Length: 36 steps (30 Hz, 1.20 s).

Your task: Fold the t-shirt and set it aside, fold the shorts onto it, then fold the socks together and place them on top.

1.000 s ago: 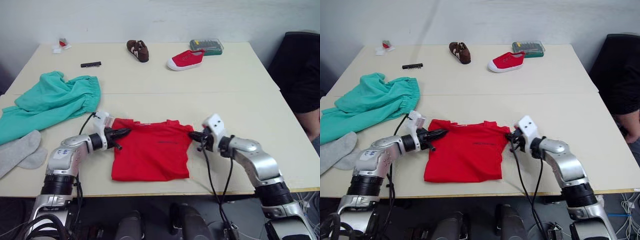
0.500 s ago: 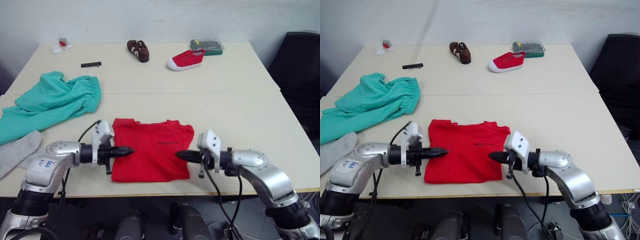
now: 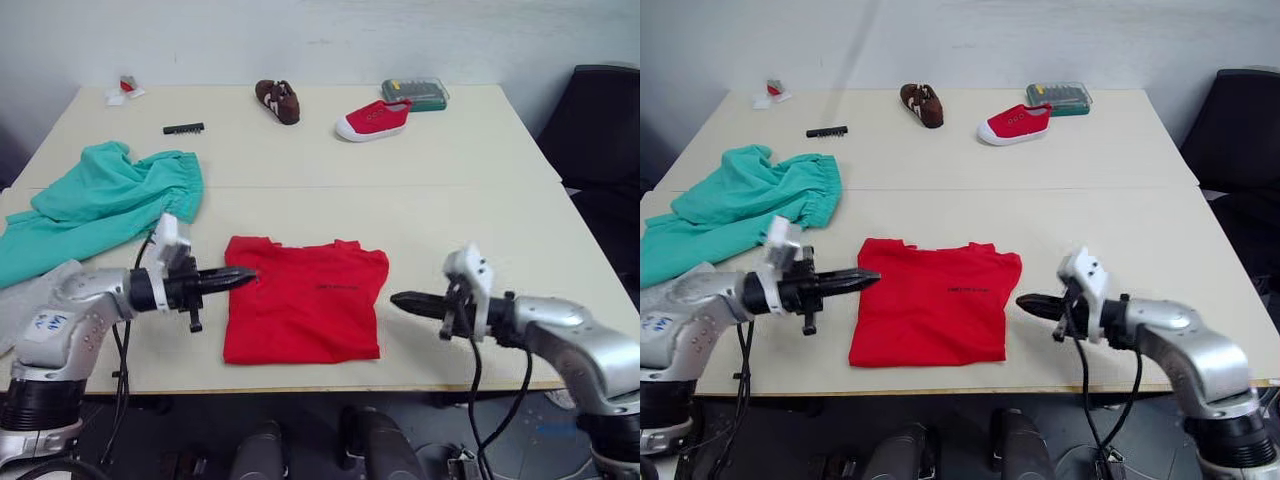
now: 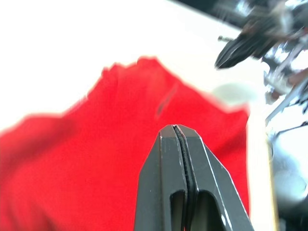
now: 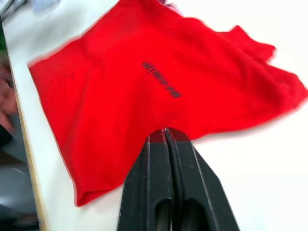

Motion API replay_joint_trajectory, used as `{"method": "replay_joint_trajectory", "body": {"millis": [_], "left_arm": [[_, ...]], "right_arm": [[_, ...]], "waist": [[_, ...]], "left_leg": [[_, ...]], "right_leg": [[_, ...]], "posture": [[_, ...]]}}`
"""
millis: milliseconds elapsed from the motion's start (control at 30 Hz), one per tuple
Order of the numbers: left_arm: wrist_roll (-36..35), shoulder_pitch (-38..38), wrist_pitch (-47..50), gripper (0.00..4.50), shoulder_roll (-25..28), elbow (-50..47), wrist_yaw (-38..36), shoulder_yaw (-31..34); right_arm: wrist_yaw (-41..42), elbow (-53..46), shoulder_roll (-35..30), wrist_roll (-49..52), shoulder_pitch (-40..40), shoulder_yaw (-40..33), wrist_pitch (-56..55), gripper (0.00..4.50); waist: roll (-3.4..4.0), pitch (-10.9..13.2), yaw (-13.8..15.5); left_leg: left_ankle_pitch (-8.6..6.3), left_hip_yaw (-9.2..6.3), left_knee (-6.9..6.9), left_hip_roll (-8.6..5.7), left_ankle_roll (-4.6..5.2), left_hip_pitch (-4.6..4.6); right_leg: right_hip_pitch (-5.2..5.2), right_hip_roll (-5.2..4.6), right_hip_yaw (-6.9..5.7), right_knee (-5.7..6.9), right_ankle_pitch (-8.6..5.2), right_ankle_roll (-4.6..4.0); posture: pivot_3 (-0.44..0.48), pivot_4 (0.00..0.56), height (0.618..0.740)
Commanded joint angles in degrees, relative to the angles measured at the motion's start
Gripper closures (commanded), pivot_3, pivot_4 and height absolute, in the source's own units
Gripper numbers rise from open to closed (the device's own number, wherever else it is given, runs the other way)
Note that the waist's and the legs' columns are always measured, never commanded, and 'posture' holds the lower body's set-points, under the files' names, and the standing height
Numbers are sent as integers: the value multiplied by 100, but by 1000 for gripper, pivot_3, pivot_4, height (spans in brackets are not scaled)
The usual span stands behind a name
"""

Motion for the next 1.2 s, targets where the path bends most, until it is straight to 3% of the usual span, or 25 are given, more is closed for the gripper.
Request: {"method": "replay_joint_trajectory", "body": {"millis": [33, 233, 333, 400, 433, 667, 767, 1100, 1133, 1200], "left_arm": [[-645, -156, 437, 3635, 206, -511, -271, 123], [-507, -24, 218, 1695, 223, -927, -232, -13], [-234, 195, -105, 716, 301, -976, -294, -52], [-185, 220, -211, 126, 257, -980, -189, -10], [-166, 212, -272, 57, 186, -981, -63, 41], [-18, 330, -552, 57, 163, -1057, 120, 44], [14, 314, -613, 0, 180, -1040, 125, 39], [284, 224, -974, 0, 55, -841, 3, -251], [297, 200, -994, 0, 38, -818, -11, -279], [334, 130, -1043, 0, 11, -743, -40, -339]], "right_arm": [[-285, 473, 95, 681, -238, -318, 1086, 3206], [-546, 1175, 509, 499, -579, 246, 1447, 1087], [-501, 1351, 844, 117, -827, 898, 1068, 20], [-485, 1516, 1085, 23, -1009, 1134, 988, 0], [-476, 1671, 1271, -8, -1154, 1258, 969, 0], [-441, 2372, 2038, -309, -1753, 1606, 749, 0], [-380, 2370, 2070, -419, -1745, 1684, 655, 610], [-584, 2022, 2049, -649, -1667, 1434, 406, 4190], [-600, 1961, 2045, -617, -1651, 1395, 440, 4441], [-645, 1829, 2005, -572, -1609, 1329, 510, 4478]], "waist": [[0, 0, -13], [1, 0, -22], [-8, -5, -100], [-15, -9, -144], [-17, -10, -160], [-19, -12, -188], [-19, -12, -174], [-19, -12, -162], [-19, -12, -156], [-19, -12, -151]], "left_leg": [[0, 0, -1, 0, 0, 0], [1, 4, -1, -2, -1, -1], [3, 13, -1, 7, -5, 8], [6, 9, -1, 11, -10, 9], [7, 8, -1, 15, -14, 10], [21, 10, -6, 39, -56, 13], [21, 8, -7, 40, -62, 12], [13, 11, -7, 37, -58, 9], [12, 11, -7, 36, -56, 9], [10, 10, -6, 34, -48, 8]], "right_leg": [[0, 1, 0, -1, 0, 0], [-1, 5, 2, 0, 0, 0], [1, 14, 8, 0, 0, 1], [3, 19, 6, 0, 0, 1], [4, 23, 7, 1, 0, 1], [-3, 46, 9, 11, -2, -18], [-4, 45, 8, 9, -4, -22], [-4, 42, 9, 2, -5, -24], [-4, 40, 9, 3, -5, -24], [-4, 37, 8, 4, -3, -23]], "posture": [[0, 150, 740], [0, 150, 740], [0, 150, 740], [0, 150, 740], [0, 150, 740], [0, 150, 740], [0, 150, 740], [0, 150, 740], [0, 150, 740], [0, 150, 740]]}}
